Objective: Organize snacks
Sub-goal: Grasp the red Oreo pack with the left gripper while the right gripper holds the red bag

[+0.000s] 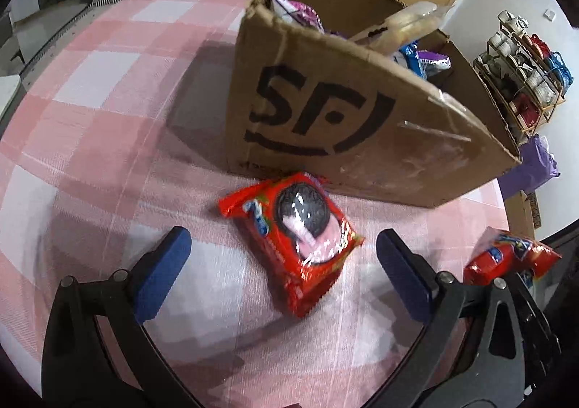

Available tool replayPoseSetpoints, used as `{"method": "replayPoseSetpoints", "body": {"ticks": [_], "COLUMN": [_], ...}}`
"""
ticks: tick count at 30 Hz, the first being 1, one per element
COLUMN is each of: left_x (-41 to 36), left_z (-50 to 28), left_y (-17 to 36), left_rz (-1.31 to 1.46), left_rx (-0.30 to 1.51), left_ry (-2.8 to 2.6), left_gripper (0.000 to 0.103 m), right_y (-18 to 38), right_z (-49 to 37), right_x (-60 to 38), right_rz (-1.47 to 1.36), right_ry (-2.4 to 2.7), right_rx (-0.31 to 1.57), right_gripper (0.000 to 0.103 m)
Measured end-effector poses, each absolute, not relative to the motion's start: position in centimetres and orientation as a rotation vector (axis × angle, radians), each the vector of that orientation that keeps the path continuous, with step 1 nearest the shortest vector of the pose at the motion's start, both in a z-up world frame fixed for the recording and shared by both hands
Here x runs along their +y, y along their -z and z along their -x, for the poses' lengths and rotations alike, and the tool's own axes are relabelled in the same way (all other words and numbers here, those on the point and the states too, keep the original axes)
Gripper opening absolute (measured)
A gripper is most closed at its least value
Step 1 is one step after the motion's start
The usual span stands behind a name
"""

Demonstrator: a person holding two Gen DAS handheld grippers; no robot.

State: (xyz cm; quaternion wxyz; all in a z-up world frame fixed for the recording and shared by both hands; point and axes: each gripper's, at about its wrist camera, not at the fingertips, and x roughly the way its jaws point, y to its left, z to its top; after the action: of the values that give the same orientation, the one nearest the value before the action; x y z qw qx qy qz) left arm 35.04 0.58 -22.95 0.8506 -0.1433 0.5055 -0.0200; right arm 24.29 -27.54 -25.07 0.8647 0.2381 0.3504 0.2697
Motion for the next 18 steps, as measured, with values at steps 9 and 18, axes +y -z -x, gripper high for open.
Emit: {"method": "replayPoseSetpoints", "body": {"ticks": [9, 18], "left_x": [0.0, 1.6], "left_z": [-36.0, -34.4], "left_y": [22.7, 22.6], "left_rz": [0.282, 0.238], "left_rx": [1.078, 1.049], "left_ry": [0.012, 0.055], "left_gripper": [0.095, 0.059], "right_y": [25.1, 25.2], "right_z": [-24.1, -24.2], "right_x": [-27.7, -27.6], "right_rz": [-0.516, -0.518], "right_ry": [-0.566, -0.562], "right_rx": [0.737, 0.739], "right_gripper": [0.041, 0.041]}}
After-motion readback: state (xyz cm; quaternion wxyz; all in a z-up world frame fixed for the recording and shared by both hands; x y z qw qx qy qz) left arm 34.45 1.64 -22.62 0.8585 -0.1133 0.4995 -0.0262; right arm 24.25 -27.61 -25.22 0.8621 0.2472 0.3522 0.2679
